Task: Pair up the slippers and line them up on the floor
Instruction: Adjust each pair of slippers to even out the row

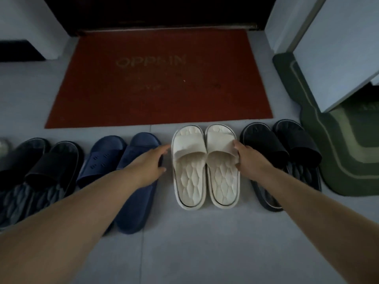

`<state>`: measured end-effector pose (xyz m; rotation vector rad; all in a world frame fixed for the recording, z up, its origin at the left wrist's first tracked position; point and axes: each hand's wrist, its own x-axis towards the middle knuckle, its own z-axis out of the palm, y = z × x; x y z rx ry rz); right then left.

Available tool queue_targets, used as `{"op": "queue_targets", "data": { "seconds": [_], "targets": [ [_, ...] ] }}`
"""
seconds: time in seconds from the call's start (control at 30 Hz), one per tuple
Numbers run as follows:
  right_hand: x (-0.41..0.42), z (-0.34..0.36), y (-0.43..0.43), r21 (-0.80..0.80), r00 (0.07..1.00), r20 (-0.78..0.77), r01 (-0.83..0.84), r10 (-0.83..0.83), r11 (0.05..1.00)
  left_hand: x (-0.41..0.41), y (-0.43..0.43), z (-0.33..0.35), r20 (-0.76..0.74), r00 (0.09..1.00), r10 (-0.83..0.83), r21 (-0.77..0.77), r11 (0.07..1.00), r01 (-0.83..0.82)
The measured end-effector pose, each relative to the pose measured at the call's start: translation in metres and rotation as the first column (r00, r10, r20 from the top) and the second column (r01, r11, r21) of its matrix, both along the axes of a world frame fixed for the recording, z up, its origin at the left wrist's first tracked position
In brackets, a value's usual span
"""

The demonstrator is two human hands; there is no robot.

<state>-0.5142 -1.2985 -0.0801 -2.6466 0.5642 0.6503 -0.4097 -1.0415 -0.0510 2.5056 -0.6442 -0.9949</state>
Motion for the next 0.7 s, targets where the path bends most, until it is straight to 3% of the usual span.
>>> {"op": "queue_targets", "data": {
  "seconds": [0.13, 0.2, 0.27, 0.33, 0.4, 0.47, 0.53, 0.7],
  "targets": [
    [0.02, 0.052, 0.035, -0.332, 0.988, -0.123, -0.13, 0.093, 0.934, 0.054, 0.076, 0.002, 0.255, 0.963, -0.086, 0.098, 0.993, 0.063],
    [0.025, 0.08, 0.078, -0.27, 0.966, -0.136, -0.248, 0.218, 0.93, 0.074, 0.116, 0.003, 0.22, 0.956, -0.194, 0.35, 0.93, 0.108],
    [0.029, 0.094, 0.133, -0.119, 0.922, -0.197, -0.361, 0.335, 0.925, 0.085, 0.145, 0.007, 0.06, 0.97, -0.235, 0.584, 0.797, 0.157],
    [0.033, 0.083, 0.186, -0.042, 0.905, -0.276, -0.347, 0.323, 0.937, 0.094, 0.163, 0.01, -0.009, 0.947, -0.32, 0.674, 0.698, 0.242],
    [0.043, 0.053, 0.223, 0.034, 0.947, -0.271, -0.171, 0.174, 0.985, 0.098, 0.168, 0.006, 0.015, 0.907, -0.421, 0.664, 0.682, 0.306],
    [0.054, 0.018, 0.244, 0.08, 0.981, -0.175, 0.1, -0.085, 0.992, 0.1, 0.17, -0.001, 0.03, 0.911, -0.412, 0.605, 0.733, 0.311],
    [0.061, -0.004, 0.253, 0.067, 0.954, -0.081, 0.296, -0.29, 0.953, 0.101, 0.174, -0.015, 0.003, 0.935, -0.354, 0.508, 0.806, 0.303],
    [0.063, 0.003, 0.254, 0.034, 0.936, 0.035, 0.348, -0.349, 0.937, 0.107, 0.182, -0.023, 0.071, 0.994, -0.087, 0.221, 0.973, 0.069]
  ]
}}
